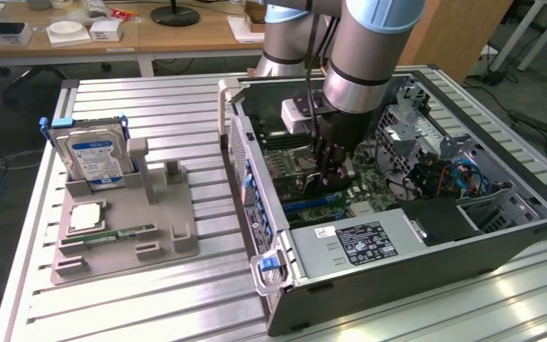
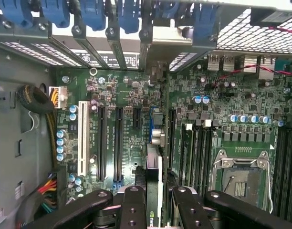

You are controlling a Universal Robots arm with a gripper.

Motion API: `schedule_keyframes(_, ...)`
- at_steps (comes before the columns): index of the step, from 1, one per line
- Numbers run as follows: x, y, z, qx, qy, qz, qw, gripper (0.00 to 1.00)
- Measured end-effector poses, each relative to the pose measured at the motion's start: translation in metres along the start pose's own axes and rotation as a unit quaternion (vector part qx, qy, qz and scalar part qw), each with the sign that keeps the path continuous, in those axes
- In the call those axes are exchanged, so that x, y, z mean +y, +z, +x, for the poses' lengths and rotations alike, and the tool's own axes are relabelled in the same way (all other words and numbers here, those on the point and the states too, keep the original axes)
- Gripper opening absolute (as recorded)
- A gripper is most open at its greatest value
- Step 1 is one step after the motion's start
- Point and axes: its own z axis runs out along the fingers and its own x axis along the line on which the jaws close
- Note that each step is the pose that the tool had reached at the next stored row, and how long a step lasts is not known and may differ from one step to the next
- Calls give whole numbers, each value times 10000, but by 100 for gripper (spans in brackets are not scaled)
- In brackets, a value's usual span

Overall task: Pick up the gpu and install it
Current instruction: 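Insert the gpu into the slot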

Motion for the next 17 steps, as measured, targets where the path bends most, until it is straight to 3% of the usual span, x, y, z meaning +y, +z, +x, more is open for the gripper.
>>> schedule_keyframes(17, 46, 97, 7, 0, -5, -2, 10000, 26)
